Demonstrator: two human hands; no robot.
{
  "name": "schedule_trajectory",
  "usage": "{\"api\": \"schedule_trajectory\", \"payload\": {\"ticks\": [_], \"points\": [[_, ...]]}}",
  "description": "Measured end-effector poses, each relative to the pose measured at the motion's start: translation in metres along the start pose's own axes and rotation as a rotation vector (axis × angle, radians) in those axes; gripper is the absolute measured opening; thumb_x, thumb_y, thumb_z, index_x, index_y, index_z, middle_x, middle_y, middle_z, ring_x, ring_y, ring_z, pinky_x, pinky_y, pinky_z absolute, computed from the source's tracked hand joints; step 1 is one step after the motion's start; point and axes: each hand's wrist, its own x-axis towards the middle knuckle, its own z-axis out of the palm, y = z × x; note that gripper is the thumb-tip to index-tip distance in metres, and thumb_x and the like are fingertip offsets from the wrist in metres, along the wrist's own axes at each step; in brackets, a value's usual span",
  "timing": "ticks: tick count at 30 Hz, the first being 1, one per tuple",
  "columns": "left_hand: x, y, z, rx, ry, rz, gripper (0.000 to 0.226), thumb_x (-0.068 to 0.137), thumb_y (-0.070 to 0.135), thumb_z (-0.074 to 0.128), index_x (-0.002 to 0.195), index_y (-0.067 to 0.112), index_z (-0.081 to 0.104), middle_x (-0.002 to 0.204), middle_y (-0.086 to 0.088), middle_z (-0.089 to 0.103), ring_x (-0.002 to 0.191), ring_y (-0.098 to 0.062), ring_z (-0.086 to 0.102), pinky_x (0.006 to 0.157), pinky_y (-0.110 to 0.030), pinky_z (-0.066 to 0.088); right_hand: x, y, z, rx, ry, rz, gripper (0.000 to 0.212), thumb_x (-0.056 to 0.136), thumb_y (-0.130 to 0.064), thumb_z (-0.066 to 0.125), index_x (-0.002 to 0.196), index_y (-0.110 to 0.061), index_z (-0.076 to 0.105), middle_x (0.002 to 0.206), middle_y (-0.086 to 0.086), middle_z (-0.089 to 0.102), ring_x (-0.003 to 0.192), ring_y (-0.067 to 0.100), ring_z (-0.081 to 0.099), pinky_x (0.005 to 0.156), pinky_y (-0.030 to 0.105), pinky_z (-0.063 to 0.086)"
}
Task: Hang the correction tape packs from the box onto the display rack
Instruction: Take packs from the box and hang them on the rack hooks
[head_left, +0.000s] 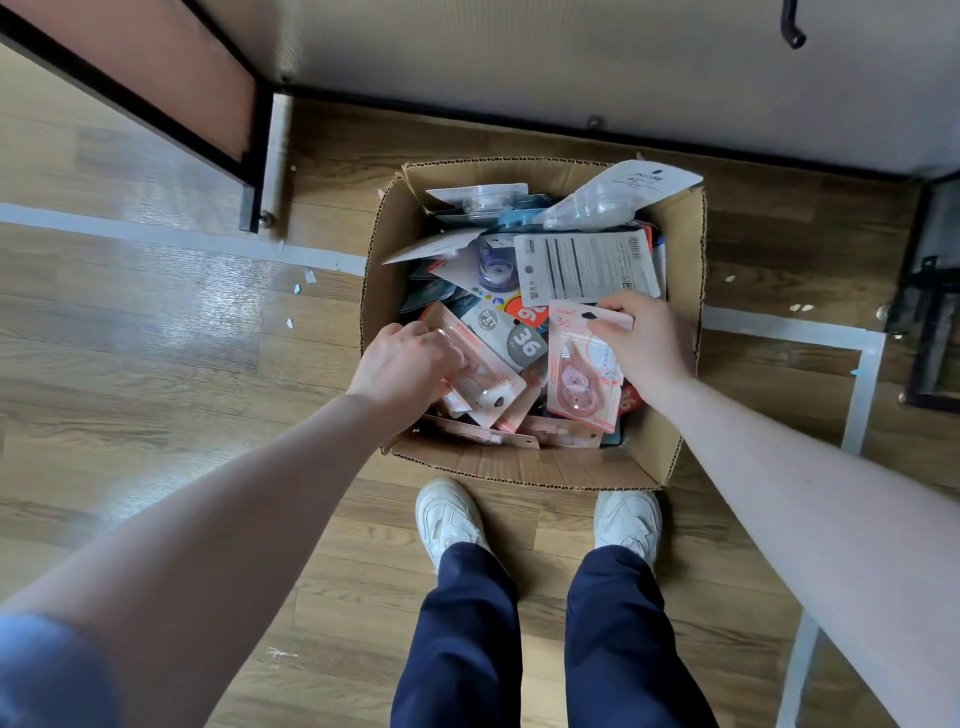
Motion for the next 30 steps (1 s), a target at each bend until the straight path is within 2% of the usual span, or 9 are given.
{"api": "schedule_trajectory", "payload": {"ticks": [3, 8, 10, 17, 22, 25, 28, 30], "points": [[-0.004, -0.001, -0.009, -0.053, 0.003, -0.026, 0.013, 0.089, 0.026, 0.056, 0.1, 0.026, 0.064, 0.114, 0.006, 0.06, 0.107, -0.019, 0.048, 0.087, -0.03, 0.033, -0.004, -0.008, -0.008, -0.087, -0.044, -0.051, 0.02, 0.088, -0.021, 0.062, 0.106, -0.015, 0.069, 0.105, 0.004, 0.069, 0.094, 0.025, 0.06, 0.071, 0.028, 0.043], [-0.009, -0.004, -0.036, -0.113, 0.039, -0.087, 0.012, 0.089, 0.027, 0.058, 0.099, 0.025, 0.064, 0.112, 0.006, 0.061, 0.107, -0.018, 0.049, 0.083, -0.029, 0.036, -0.012, -0.026, -0.033, -0.141, -0.07, -0.098, 0.014, 0.092, -0.021, 0.054, 0.092, -0.014, 0.066, 0.093, 0.004, 0.066, 0.079, 0.02, 0.055, 0.052, 0.023, 0.034], [-0.011, -0.004, -0.05, -0.123, 0.074, -0.104, 0.011, 0.091, 0.026, 0.056, 0.098, 0.024, 0.065, 0.111, 0.006, 0.061, 0.107, -0.018, 0.05, 0.077, -0.027, 0.034, -0.014, -0.038, -0.047, -0.183, -0.056, -0.115, 0.016, 0.094, -0.023, 0.052, 0.094, -0.014, 0.065, 0.094, 0.005, 0.065, 0.08, 0.02, 0.053, 0.053, 0.023, 0.031], [-0.025, 0.0, -0.114, -0.08, 0.168, -0.092, 0.016, 0.092, 0.026, 0.053, 0.102, 0.024, 0.065, 0.11, 0.005, 0.062, 0.103, -0.019, 0.053, 0.078, -0.029, 0.038, -0.024, -0.089, -0.105, -0.252, 0.043, -0.202, 0.016, 0.094, -0.02, 0.052, 0.104, -0.02, 0.065, 0.1, 0.005, 0.068, 0.091, 0.028, 0.061, 0.066, 0.035, 0.05], [-0.046, 0.002, -0.168, -0.042, 0.218, -0.082, 0.016, 0.093, 0.026, 0.051, 0.102, 0.023, 0.064, 0.108, 0.004, 0.06, 0.102, -0.021, 0.052, 0.072, -0.026, 0.035, -0.04, -0.129, -0.149, -0.261, 0.073, -0.27, 0.015, 0.095, -0.021, 0.05, 0.1, -0.02, 0.064, 0.103, 0.001, 0.067, 0.089, 0.02, 0.059, 0.058, 0.025, 0.039], [-0.062, 0.003, -0.203, -0.008, 0.248, -0.089, 0.015, 0.09, 0.023, 0.053, 0.099, 0.02, 0.065, 0.106, 0.0, 0.062, 0.099, -0.024, 0.055, 0.071, -0.027, 0.04, -0.054, -0.152, -0.176, -0.246, 0.091, -0.309, 0.015, 0.096, -0.023, 0.049, 0.099, -0.019, 0.063, 0.103, 0.001, 0.067, 0.086, 0.017, 0.059, 0.053, 0.021, 0.035], [-0.082, 0.006, -0.238, 0.028, 0.309, -0.088, 0.018, 0.092, 0.024, 0.05, 0.101, 0.019, 0.065, 0.105, 0.0, 0.063, 0.1, -0.022, 0.056, 0.063, -0.025, 0.036, -0.071, -0.174, -0.204, -0.219, 0.116, -0.359, 0.014, 0.096, -0.023, 0.05, 0.099, -0.017, 0.062, 0.102, 0.002, 0.066, 0.085, 0.017, 0.06, 0.053, 0.021, 0.04], [-0.097, 0.008, -0.26, 0.029, 0.363, -0.074, 0.02, 0.094, 0.026, 0.048, 0.105, 0.022, 0.064, 0.108, 0.003, 0.061, 0.102, -0.019, 0.055, 0.064, -0.024, 0.034, -0.083, -0.19, -0.223, -0.199, 0.131, -0.387, 0.013, 0.096, -0.023, 0.05, 0.097, -0.017, 0.062, 0.101, 0.002, 0.066, 0.085, 0.017, 0.061, 0.054, 0.024, 0.045]]}}
